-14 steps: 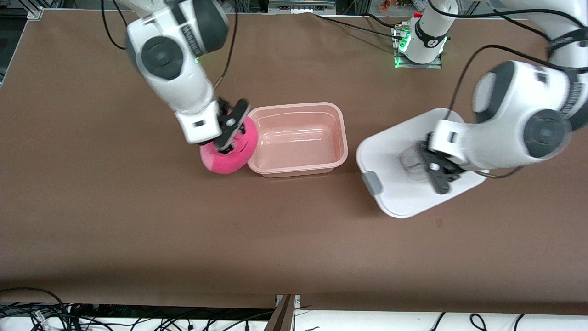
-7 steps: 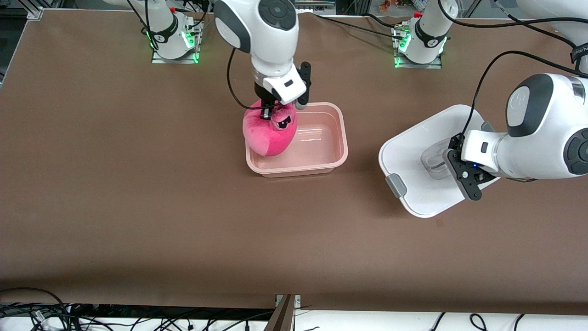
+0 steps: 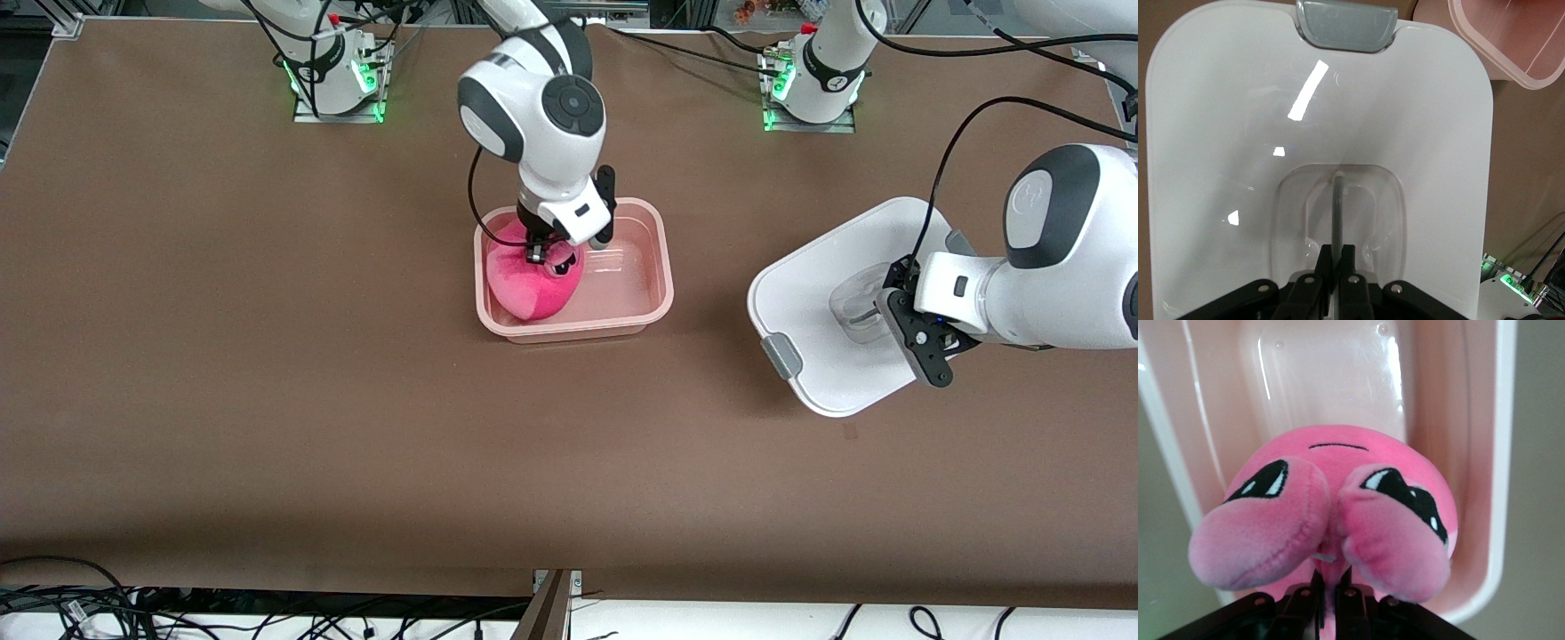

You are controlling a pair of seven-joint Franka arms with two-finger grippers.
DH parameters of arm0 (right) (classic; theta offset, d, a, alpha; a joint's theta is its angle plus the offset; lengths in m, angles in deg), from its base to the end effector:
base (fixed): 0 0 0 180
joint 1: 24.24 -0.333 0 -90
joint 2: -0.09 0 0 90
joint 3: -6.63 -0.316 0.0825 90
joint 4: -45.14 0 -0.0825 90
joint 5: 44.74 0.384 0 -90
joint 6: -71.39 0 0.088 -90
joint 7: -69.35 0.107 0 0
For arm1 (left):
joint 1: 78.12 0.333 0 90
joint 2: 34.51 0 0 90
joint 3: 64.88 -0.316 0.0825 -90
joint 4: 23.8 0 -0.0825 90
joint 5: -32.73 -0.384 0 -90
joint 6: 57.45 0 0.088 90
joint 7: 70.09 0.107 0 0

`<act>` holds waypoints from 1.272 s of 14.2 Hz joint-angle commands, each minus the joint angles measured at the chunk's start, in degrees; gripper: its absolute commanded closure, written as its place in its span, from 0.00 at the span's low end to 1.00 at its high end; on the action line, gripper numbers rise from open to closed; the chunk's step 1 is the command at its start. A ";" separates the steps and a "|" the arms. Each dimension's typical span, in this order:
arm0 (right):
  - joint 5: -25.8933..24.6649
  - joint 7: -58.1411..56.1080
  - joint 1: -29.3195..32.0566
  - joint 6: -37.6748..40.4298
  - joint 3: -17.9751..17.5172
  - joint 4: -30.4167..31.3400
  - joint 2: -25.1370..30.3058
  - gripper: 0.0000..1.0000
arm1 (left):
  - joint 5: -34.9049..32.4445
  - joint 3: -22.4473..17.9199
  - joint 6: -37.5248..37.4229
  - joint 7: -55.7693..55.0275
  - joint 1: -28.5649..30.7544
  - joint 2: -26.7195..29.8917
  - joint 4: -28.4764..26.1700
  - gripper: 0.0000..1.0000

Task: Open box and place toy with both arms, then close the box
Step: 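Lower the pink toy into the box and open the right gripper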

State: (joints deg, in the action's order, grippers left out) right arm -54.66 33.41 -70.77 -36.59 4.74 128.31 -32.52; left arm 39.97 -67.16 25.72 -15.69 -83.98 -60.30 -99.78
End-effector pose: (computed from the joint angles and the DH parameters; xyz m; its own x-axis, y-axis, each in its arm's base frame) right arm 0.4734 0.5085 0.3450 0.0399 0.9804 -0.1930 0.9989 -0.0347 0.0300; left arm 0.6514 -0.0602 0.4554 0.5175 -0.8500 -0.0987 -0.7922 -0.5195 0.3203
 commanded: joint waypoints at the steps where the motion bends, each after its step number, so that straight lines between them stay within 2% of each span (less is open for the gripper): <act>1: -2.20 3.57 -1.19 -3.02 0.31 -2.14 -4.21 1.00 | 0.14 0.43 -1.43 1.24 0.15 0.21 1.28 1.00; 2: -2.90 5.33 -1.71 -4.25 0.31 -2.13 -5.53 1.00 | 0.14 0.52 -1.43 1.24 0.15 0.21 1.28 1.00; 3: -4.04 6.48 -2.15 -5.74 0.31 -2.05 -6.67 0.95 | 0.14 0.52 -1.43 1.15 0.06 0.21 1.28 1.00; 4: -4.31 7.19 -2.16 -7.49 0.31 -2.05 -7.82 0.59 | 0.14 0.52 -1.35 1.24 -0.03 0.21 1.28 1.00; 5: -4.05 7.37 -2.16 -10.30 0.31 -1.87 -8.70 0.01 | 0.14 0.61 -1.35 1.24 -0.03 0.21 1.28 1.00; 9: -2.82 21.94 -3.38 -18.92 0.13 -1.96 -9.68 0.00 | 0.14 0.70 -1.35 1.15 -0.38 0.21 1.28 1.00; 12: -1.77 24.41 -3.74 -18.15 0.13 -1.96 -6.87 0.00 | 0.14 0.70 -1.35 1.15 -0.64 0.21 1.28 1.00; 14: 3.14 28.72 -3.74 -14.48 0.65 -2.13 -3.10 0.00 | 0.14 0.70 -1.35 1.41 -0.30 0.13 1.28 1.00; 15: 3.68 28.91 -3.30 -11.76 1.01 -2.13 -0.56 0.00 | 0.06 0.70 -1.35 1.41 -0.21 0.13 1.28 1.00; 16: 3.77 28.99 -2.86 -7.55 3.01 -2.13 2.69 0.00 | 0.06 0.70 -1.35 1.50 0.05 0.13 1.28 1.00; 18: 8.49 28.74 -0.33 -3.21 10.11 -2.31 8.67 0.00 | 0.14 0.70 -1.35 1.41 -0.38 0.13 1.19 1.00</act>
State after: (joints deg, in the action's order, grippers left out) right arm -50.53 62.71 -73.86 -43.66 9.72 124.21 -30.89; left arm 39.97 -66.40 25.65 -15.61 -84.15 -60.30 -99.68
